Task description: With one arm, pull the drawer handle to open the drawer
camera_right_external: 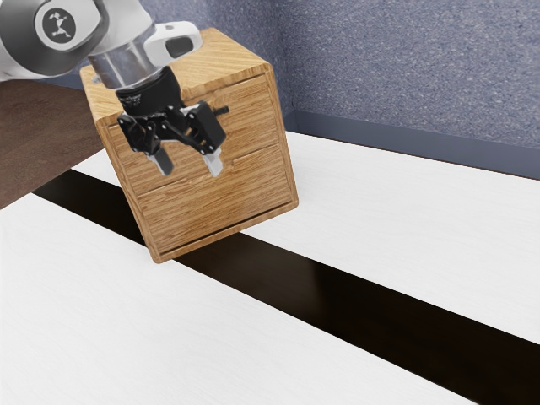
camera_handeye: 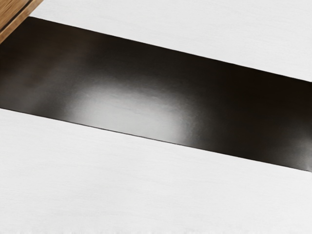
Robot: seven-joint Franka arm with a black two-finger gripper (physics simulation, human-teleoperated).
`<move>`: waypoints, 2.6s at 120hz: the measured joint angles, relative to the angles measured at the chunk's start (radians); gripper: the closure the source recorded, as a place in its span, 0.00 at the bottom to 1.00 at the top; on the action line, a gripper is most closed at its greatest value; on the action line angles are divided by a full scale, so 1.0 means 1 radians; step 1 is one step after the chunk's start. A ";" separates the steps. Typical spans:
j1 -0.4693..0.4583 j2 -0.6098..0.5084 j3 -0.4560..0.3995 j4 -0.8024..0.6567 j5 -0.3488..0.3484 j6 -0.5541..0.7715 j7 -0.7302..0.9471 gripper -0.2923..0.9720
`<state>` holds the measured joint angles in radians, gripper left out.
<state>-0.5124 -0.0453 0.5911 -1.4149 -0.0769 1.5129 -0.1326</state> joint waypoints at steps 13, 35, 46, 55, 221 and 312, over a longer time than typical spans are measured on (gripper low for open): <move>0.044 -0.004 -0.069 -0.010 0.085 0.033 0.020 0.23; -0.046 0.014 -0.122 -0.063 0.224 0.173 0.137 0.23; -0.096 0.013 -0.125 -0.071 0.268 0.218 0.205 0.23; -0.114 0.014 -0.125 -0.073 0.321 0.242 0.257 0.23; 0.532 0.184 -0.551 0.064 0.383 0.316 0.663 0.23; 0.600 0.331 -0.553 0.232 0.384 0.318 0.733 0.23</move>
<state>0.0873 0.2858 0.0384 -1.1826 0.3075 1.8312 0.6008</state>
